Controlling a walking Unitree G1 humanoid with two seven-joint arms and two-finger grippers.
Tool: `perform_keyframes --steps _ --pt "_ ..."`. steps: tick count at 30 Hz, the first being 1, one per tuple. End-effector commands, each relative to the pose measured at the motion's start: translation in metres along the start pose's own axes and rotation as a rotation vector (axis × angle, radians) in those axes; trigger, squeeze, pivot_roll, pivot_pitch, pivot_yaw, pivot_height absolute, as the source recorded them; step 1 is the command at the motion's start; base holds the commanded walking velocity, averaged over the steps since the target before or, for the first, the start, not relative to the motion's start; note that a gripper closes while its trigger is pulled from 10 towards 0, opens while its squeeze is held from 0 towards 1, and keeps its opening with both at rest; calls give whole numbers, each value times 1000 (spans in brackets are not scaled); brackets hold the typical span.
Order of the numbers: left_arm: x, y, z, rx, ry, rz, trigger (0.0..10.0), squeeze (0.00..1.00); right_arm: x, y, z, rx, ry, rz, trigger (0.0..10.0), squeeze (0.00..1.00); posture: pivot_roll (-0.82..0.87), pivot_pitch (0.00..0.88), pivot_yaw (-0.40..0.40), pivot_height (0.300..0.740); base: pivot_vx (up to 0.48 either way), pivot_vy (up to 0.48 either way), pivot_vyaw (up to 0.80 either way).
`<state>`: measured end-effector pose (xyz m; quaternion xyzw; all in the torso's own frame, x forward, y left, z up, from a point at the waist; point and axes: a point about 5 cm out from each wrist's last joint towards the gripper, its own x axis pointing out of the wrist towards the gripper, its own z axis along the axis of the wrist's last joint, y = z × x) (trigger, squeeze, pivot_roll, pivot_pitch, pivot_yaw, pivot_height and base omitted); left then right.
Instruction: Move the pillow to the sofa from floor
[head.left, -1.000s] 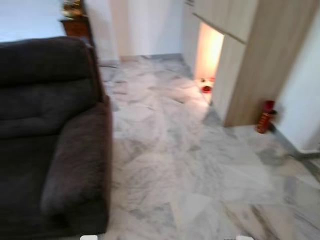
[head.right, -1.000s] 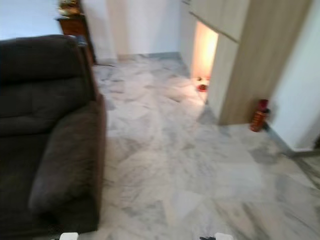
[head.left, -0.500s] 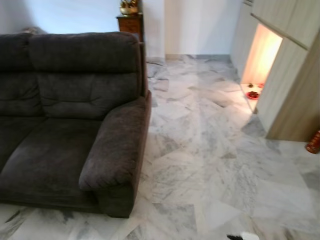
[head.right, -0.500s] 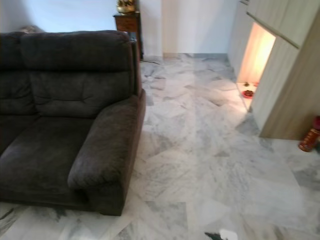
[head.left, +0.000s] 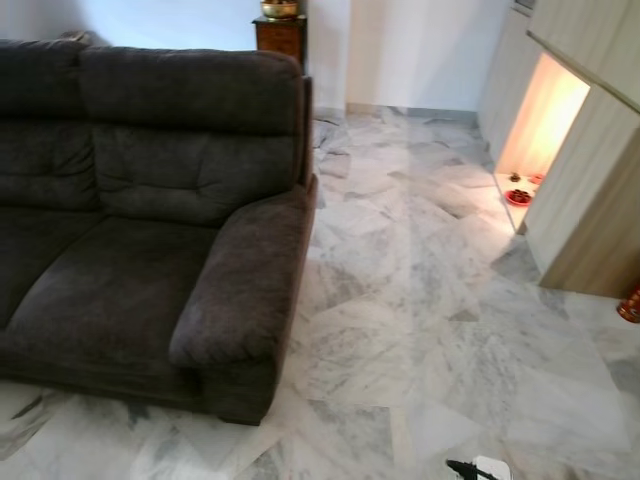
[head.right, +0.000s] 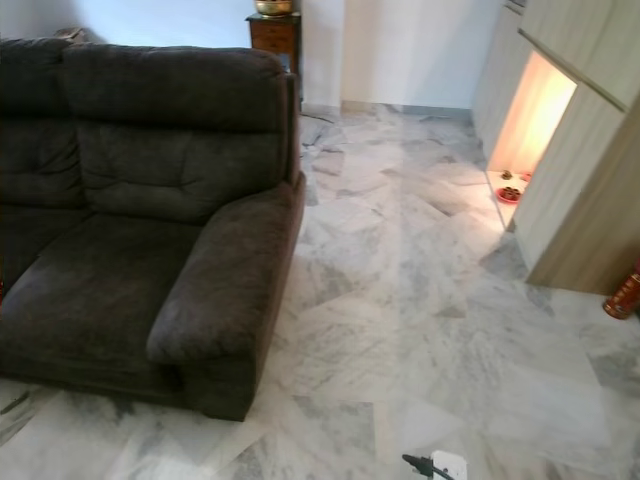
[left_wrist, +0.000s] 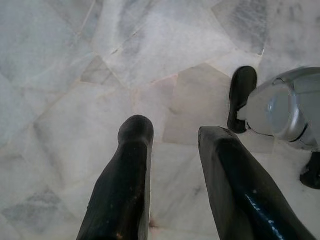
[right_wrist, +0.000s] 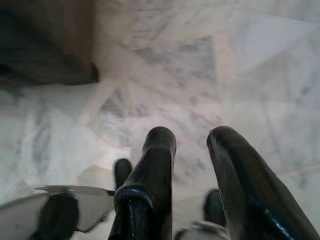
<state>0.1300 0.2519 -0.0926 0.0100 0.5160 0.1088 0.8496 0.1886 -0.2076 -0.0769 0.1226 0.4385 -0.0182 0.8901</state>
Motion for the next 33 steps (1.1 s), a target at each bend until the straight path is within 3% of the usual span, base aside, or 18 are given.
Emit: perform_keyframes --steps 1,7,11,15,19,22,26,31,33 --pt "3 -20 9 3 -14 -21 10000 0 -2 -5 -5 9 21 -17 10000 0 18 0 20 740 0 431 0" --pt "4 -34 14 7 -18 -34 10000 0 -5 -12 -8 11 25 -23 10000 0 18 0 20 740 0 431 0" --pt "3 -22 7 6 -8 -19 10000 0 -5 -13 -9 11 27 -24 10000 0 18 0 22 740 0 431 0" --pt "-2 7 -5 2 9 13 10000 0 -3 -6 -10 9 29 -13 10000 0 17 0 22 740 0 431 0" --pt "-2 10 -5 -2 10 15 10000 0 -1 1 -10 11 28 -7 10000 0 19 0 22 740 0 431 0" --pt "0 5 2 -3 1 9 10000 0 1 6 -9 13 26 -3 10000 0 20 0 21 740 0 431 0" --pt "4 -21 15 0 -17 -20 10000 0 1 8 -10 11 27 3 10000 0 22 0 23 740 0 431 0" --pt "3 -23 13 -1 -16 -23 10000 0 -2 0 -13 9 28 0 10000 0 24 0 23 740 0 431 0" --pt "0 3 2 -7 -1 5 10000 0 -6 -10 -14 -13 25 1 10000 0 27 0 24 740 0 431 288"
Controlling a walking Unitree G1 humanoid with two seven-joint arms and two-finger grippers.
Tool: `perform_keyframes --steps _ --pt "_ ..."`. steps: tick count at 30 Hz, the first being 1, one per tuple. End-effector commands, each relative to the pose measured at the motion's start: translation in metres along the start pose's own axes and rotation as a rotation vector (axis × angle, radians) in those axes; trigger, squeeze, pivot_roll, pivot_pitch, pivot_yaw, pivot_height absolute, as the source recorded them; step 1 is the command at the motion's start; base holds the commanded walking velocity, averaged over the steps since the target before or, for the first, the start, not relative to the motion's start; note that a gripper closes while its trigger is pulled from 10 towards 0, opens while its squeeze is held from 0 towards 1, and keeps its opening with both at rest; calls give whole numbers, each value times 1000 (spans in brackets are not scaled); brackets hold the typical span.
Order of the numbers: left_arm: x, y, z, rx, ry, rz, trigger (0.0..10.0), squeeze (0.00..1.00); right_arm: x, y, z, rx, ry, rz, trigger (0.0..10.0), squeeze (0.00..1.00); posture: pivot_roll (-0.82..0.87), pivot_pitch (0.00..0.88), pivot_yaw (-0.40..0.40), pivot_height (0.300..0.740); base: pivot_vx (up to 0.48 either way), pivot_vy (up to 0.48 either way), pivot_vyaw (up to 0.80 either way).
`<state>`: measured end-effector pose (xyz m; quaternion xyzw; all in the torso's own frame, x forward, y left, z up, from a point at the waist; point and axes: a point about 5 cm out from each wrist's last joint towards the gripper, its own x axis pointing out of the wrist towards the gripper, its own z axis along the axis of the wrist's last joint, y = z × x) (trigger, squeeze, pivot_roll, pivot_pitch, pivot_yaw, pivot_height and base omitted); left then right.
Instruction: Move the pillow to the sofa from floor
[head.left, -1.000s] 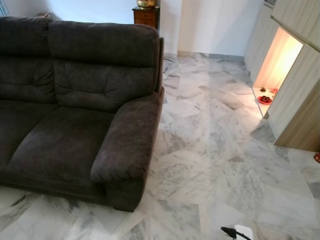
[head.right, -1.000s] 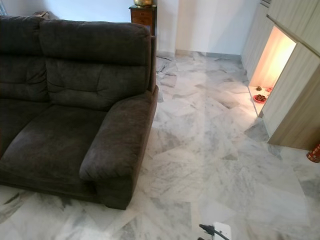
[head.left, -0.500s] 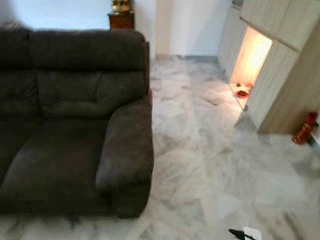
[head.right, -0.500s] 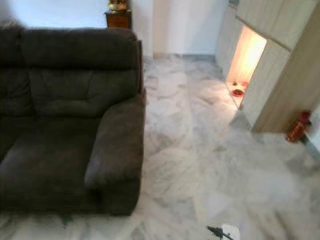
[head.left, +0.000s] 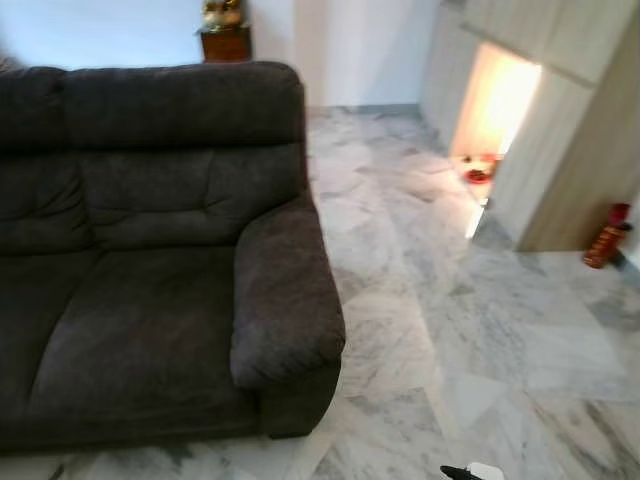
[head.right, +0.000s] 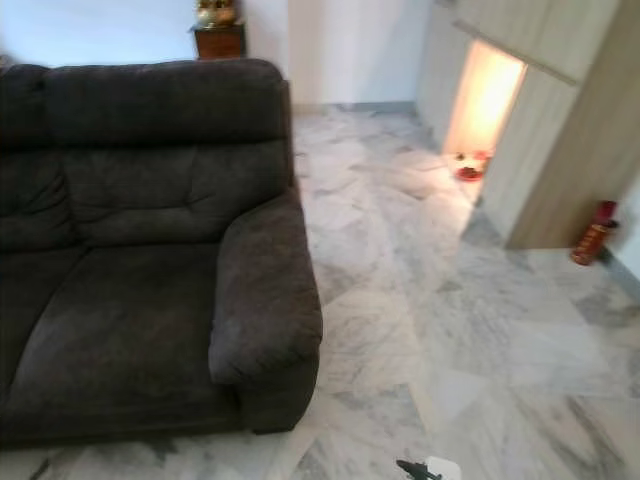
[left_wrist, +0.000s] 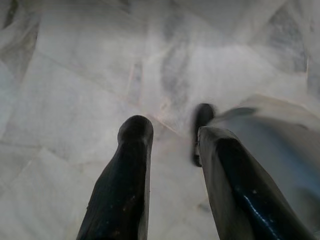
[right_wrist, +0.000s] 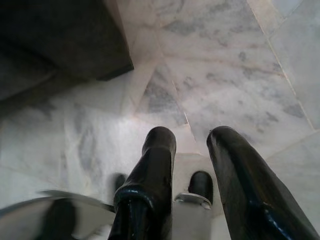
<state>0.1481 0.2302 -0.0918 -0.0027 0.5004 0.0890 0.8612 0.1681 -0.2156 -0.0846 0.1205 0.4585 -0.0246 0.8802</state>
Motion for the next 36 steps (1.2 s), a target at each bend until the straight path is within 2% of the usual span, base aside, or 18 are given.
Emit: perform_keyframes --steps 1,7,9,14,17,20,21,23,25,27,29,31,32,33,36 --pt "-6 31 -13 -3 36 58 10000 0 1 1 5 -19 -19 19 10000 0 27 0 24 740 0 431 575" --pt "-7 40 -13 -4 38 69 10000 0 0 2 3 -14 -10 30 10000 0 26 0 27 740 0 430 685" --pt "-6 36 -11 -4 34 64 10000 0 1 6 1 1 -11 37 10000 0 27 0 29 740 0 428 0" --pt "-2 14 -5 -1 22 39 10000 0 5 19 -4 5 -4 47 10000 0 26 0 30 740 0 428 0" --pt "-2 14 -5 1 24 39 10000 0 6 26 -6 1 3 52 10000 0 24 0 36 740 0 424 0" --pt "-2 16 -7 0 27 42 10000 0 6 28 -8 5 8 52 10000 0 26 0 34 740 0 424 0" --pt "-4 25 -10 0 33 52 10000 0 7 32 -9 8 12 56 10000 0 25 0 35 740 0 424 0" --pt "-5 29 -12 1 35 56 10000 0 8 34 -9 9 13 57 10000 0 25 0 35 740 0 424 0" --pt "-8 42 -13 2 36 68 10000 0 10 39 0 7 2 69 10000 0 25 0 37 740 -240 420 0" --pt "-8 42 -12 4 35 68 10000 0 11 37 5 8 -7 70 10000 0 26 0 38 740 0 424 0" --pt "-6 34 -9 7 29 60 10000 0 10 32 11 7 -17 69 10000 0 27 0 37 740 -240 420 0" --pt "-3 19 -5 11 22 43 10000 0 8 21 15 -4 -16 60 10000 0 30 0 34 740 -242 418 0" --pt "-3 19 -5 11 22 43 10000 0 8 21 15 -4 -16 60 10000 0 30 0 34 740 -240 420 0" --pt "-1 9 -3 15 20 31 10000 0 6 14 16 -8 -15 54 10000 0 33 0 34 740 -247 412 0" --pt "0 -1 -2 18 18 19 10000 0 4 7 18 -10 -16 51 10000 0 32 0 34 740 -247 412 0"
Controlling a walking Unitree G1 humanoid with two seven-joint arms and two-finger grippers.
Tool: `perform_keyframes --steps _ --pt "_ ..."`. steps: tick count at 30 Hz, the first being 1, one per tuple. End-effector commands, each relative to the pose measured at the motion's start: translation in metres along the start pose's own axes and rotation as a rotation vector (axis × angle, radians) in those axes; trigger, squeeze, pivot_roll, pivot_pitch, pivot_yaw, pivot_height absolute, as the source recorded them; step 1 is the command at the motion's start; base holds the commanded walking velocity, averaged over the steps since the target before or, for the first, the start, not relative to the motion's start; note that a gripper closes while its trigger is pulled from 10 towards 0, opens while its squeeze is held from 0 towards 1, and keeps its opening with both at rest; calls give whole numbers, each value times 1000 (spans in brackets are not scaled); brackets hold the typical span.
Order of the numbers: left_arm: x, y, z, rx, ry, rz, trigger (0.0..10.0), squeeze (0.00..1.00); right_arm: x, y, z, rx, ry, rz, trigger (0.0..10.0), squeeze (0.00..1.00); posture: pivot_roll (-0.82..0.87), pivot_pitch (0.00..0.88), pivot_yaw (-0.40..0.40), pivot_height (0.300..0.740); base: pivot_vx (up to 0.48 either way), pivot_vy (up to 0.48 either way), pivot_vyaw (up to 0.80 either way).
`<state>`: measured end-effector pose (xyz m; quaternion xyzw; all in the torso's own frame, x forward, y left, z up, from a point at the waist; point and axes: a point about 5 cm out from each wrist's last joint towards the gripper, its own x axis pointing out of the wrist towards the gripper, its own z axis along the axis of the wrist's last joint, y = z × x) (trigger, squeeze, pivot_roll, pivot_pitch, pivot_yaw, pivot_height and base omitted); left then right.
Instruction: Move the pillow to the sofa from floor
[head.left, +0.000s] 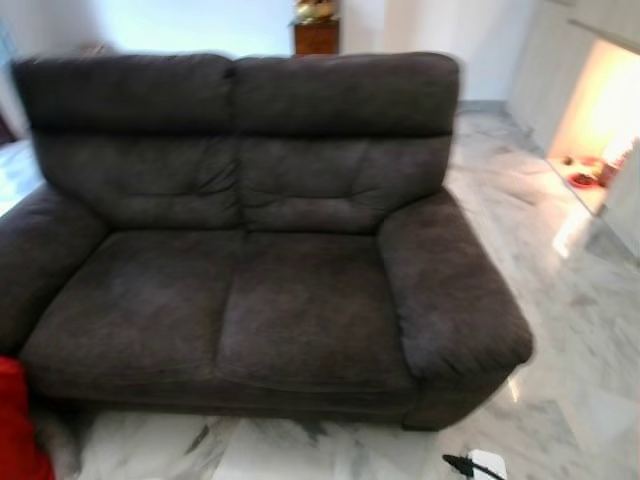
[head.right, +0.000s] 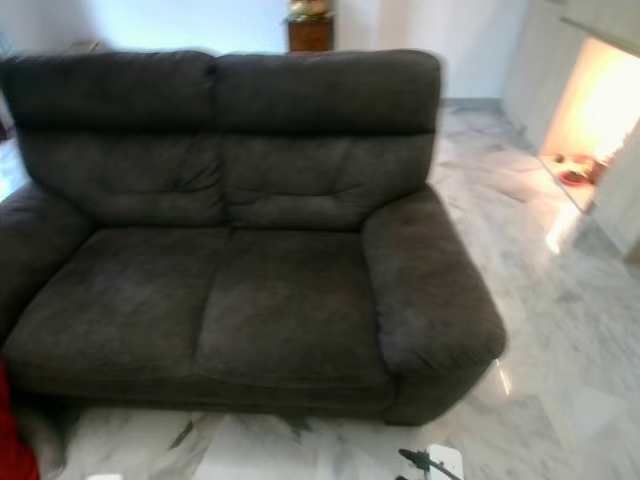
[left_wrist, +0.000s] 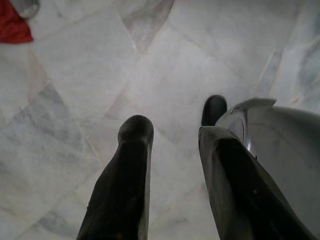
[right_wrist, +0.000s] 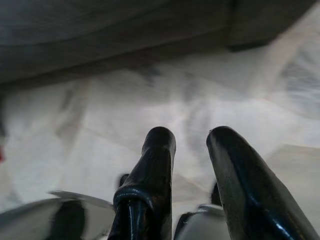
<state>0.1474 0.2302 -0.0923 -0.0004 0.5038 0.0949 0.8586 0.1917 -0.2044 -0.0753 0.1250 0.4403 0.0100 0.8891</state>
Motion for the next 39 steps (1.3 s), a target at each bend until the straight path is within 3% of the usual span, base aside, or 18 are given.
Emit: perform_keyframes --steps 1,6,10,14,19,24,27,33,39 --pt "0 -2 -1 21 10 3 10000 0 -4 -11 -4 15 15 -20 10000 0 31 0 34 740 -251 412 0" --pt "-5 30 -11 22 26 36 10000 0 -4 -12 -2 -3 16 -29 10000 0 34 0 37 740 -256 409 0" --pt "-6 39 -11 17 23 48 10000 0 -1 -3 -2 -10 20 -18 10000 0 39 0 33 740 -261 405 0" --pt "-5 36 -5 2 13 47 10000 0 3 10 -6 -17 34 -11 10000 0 38 0 28 740 -266 401 0" --pt "-2 18 0 -1 6 25 10000 0 8 28 -11 -11 43 2 10000 0 35 0 25 740 -263 404 0" --pt "-2 20 -1 -11 6 30 10000 0 11 40 -11 -15 45 13 10000 0 33 0 21 740 -264 403 0" --pt "-4 32 -3 -18 10 42 10000 0 9 31 -9 -9 38 2 10000 0 31 0 25 740 -264 405 0" --pt "-7 41 -12 -23 17 52 10000 0 8 28 -8 1 34 1 10000 0 31 0 29 740 -124 429 0" --pt "-4 27 -9 -18 8 37 10000 0 8 28 -8 14 30 5 10000 0 31 0 34 740 0 470 0"
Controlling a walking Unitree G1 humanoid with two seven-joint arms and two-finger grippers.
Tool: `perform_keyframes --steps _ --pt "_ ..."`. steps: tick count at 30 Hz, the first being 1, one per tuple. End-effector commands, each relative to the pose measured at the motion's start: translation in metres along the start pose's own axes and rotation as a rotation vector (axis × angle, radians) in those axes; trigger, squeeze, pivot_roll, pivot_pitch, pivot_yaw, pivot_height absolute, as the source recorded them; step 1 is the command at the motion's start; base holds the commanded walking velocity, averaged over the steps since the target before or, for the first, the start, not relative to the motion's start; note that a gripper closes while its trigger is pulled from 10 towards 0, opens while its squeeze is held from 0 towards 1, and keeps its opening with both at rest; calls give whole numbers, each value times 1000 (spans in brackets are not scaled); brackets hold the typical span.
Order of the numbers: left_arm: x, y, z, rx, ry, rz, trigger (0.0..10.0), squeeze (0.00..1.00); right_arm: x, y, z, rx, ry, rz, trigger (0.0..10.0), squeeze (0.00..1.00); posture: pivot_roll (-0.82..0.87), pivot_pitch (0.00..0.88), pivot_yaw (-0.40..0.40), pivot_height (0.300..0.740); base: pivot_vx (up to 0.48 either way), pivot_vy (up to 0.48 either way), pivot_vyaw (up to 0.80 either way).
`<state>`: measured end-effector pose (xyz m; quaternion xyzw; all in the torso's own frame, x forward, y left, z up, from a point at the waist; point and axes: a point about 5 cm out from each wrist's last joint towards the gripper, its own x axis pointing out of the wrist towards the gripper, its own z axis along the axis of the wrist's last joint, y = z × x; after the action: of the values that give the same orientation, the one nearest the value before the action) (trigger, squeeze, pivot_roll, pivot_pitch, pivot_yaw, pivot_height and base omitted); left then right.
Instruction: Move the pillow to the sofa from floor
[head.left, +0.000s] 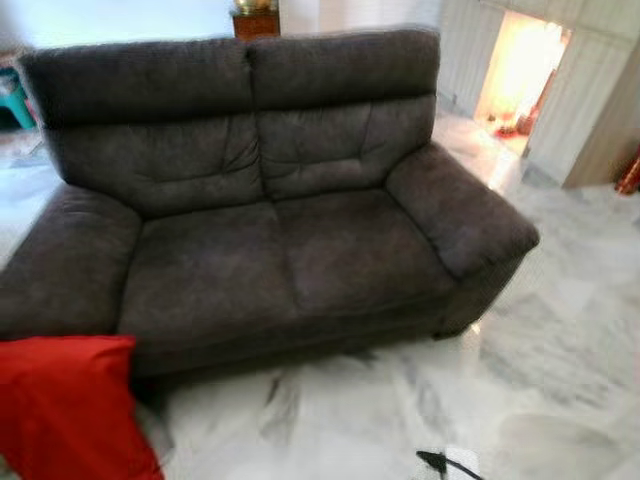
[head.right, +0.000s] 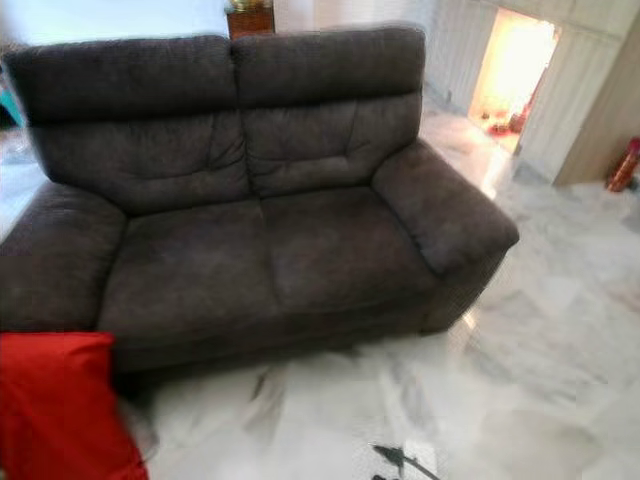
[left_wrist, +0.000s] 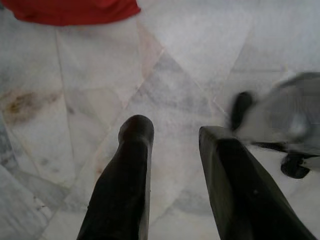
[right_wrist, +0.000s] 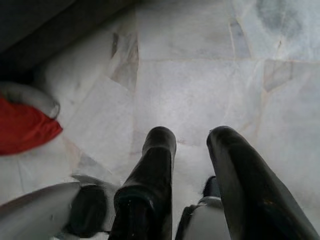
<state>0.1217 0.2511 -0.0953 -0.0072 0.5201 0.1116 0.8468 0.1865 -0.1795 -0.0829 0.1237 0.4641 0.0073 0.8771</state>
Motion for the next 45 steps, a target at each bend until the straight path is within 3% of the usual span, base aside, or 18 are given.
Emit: perform_keyframes --steps 1,7,19,28,39,42,45 --pt "1 2 12 7 -33 12 10000 0 2 6 6 10 -22 17 10000 0 31 0 34 740 0 472 0" --pt "3 -4 25 7 -50 7 10000 0 2 7 6 10 -23 18 10000 0 32 0 36 740 0 465 0" --pt "1 14 21 2 -48 27 10000 0 2 7 7 15 -26 22 10000 0 35 0 36 740 0 463 0" --pt "3 2 23 15 -51 21 10000 0 2 6 10 -10 -47 19 10000 0 40 0 33 740 0 119 0" --pt "-1 23 19 8 -49 38 10000 0 2 4 16 -24 -74 0 10000 0 40 0 34 740 0 0 794" --pt "-1 20 20 7 -52 36 10000 0 2 4 16 -28 -72 4 10000 0 39 0 34 740 0 0 800" --pt "2 8 22 13 -53 24 10000 0 2 4 16 -29 -70 6 10000 0 42 0 34 740 0 0 800"
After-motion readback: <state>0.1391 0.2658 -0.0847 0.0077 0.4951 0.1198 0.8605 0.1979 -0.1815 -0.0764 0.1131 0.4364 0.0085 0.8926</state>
